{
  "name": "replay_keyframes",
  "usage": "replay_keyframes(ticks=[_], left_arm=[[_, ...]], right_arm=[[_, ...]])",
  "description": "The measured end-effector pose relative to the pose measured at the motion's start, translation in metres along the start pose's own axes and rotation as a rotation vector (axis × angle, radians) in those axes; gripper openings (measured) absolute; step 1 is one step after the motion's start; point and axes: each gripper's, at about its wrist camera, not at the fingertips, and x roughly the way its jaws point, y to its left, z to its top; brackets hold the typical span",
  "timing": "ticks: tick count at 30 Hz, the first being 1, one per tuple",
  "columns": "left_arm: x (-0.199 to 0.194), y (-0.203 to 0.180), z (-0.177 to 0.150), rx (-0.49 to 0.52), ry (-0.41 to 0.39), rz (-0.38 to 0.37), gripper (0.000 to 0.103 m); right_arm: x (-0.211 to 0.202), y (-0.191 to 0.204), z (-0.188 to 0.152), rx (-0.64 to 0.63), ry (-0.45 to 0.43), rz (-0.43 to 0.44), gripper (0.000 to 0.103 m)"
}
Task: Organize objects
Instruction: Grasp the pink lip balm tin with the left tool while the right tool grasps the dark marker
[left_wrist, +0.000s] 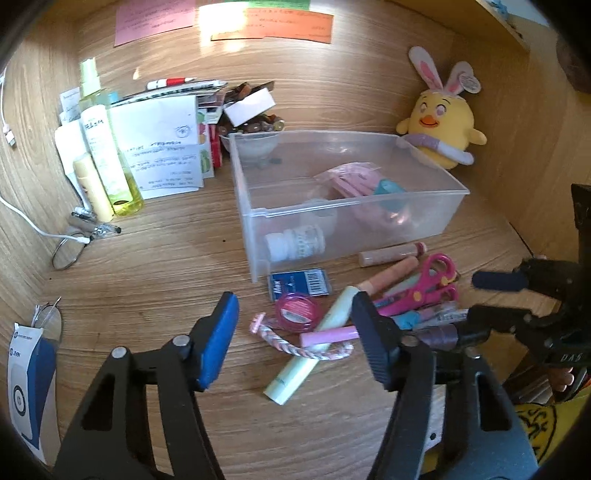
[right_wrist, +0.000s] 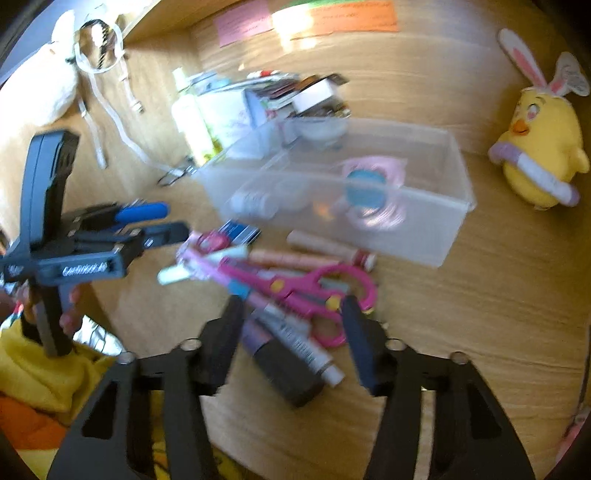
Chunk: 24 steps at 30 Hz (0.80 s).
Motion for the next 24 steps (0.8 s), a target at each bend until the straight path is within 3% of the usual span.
replay_keyframes(ticks=[2,5,16,24], left_arm=[[0.001,-0.003,0.0,-0.001,0.003,-0.015,0.057],[0.006,-0.005,-0.002,-0.004,0.025,-0.037,0.052],[0.032,0.008,0.001,-0.079,0.118,-0.098,0.045],[0.045,0.009,0.003,-0.066,0.141,-0.072,0.045]], right_arm=[[0.002,0.006,-0.004,-0.027,0.017,0.008,0.032],[0.004,0.012,-0.01,-0.065,0.039,0.002,0.028],[0.008,0.019,-0.021,-0.12,0.095,-0.002,0.026],[0.021,0.028,-0.025,-0.146,0.138,0.021,0.026]])
